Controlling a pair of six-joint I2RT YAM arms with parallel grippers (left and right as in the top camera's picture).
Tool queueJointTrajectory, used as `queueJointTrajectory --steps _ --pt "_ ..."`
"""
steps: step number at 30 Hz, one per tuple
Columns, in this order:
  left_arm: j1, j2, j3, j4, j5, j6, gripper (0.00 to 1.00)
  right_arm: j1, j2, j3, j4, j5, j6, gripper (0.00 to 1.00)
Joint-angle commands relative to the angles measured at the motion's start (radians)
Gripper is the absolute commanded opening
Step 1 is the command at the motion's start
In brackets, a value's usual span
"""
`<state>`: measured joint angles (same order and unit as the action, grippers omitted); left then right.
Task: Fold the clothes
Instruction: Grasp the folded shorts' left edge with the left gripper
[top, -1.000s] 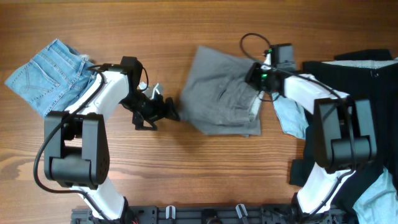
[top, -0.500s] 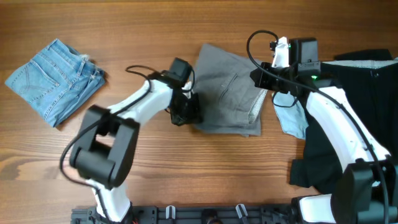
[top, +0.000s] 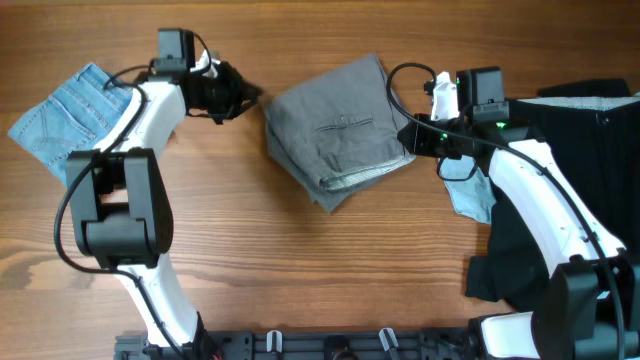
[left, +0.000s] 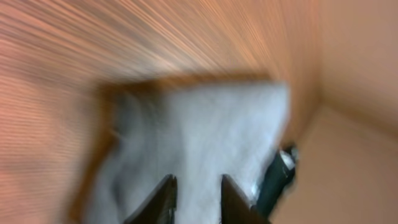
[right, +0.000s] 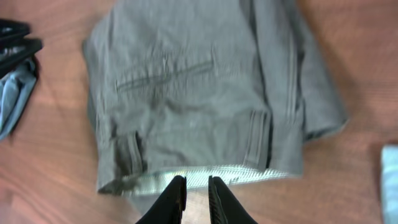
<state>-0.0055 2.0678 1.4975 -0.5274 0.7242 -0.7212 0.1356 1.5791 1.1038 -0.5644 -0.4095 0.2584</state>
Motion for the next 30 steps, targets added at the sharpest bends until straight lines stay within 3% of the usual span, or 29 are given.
queueJointTrajectory --steps 1,5,8,13,16,20,22,24,27,30 --pt "-0.053 -0.026 0.017 -0.165 0.169 0.213 0.64 0.003 0.085 -0.005 0.074 0.088 -0.019 0.16" --pt "-0.124 -0.026 0.011 -0.339 0.027 0.278 0.97 0.003 0.275 -0.005 0.151 0.084 0.038 0.06" --pt "-0.185 -0.026 0.005 -0.421 -0.15 0.264 1.0 0.003 0.395 -0.005 0.164 0.07 0.037 0.04" --pt "-0.224 -0.026 -0.043 -0.425 -0.283 0.104 1.0 0.003 0.456 -0.005 0.149 0.07 0.037 0.04" --pt "-0.224 -0.026 -0.14 -0.301 -0.262 0.046 1.0 0.003 0.456 -0.005 0.145 0.069 0.033 0.04" --pt "-0.245 -0.025 -0.297 -0.005 -0.113 -0.001 1.0 0.003 0.455 -0.005 0.142 0.069 0.032 0.05" --pt "-0.273 -0.024 -0.358 0.138 -0.112 -0.049 1.0 0.003 0.456 -0.005 0.141 0.069 0.032 0.04" --pt "-0.305 -0.017 -0.397 0.266 -0.146 -0.104 0.98 0.003 0.455 -0.005 0.134 0.069 0.032 0.04" --pt "-0.319 0.002 -0.399 0.309 -0.238 -0.106 0.86 0.003 0.456 -0.005 0.116 0.069 0.032 0.04" --pt "-0.324 0.047 -0.399 0.352 -0.247 -0.097 0.61 0.003 0.455 -0.005 0.106 0.069 0.032 0.04"
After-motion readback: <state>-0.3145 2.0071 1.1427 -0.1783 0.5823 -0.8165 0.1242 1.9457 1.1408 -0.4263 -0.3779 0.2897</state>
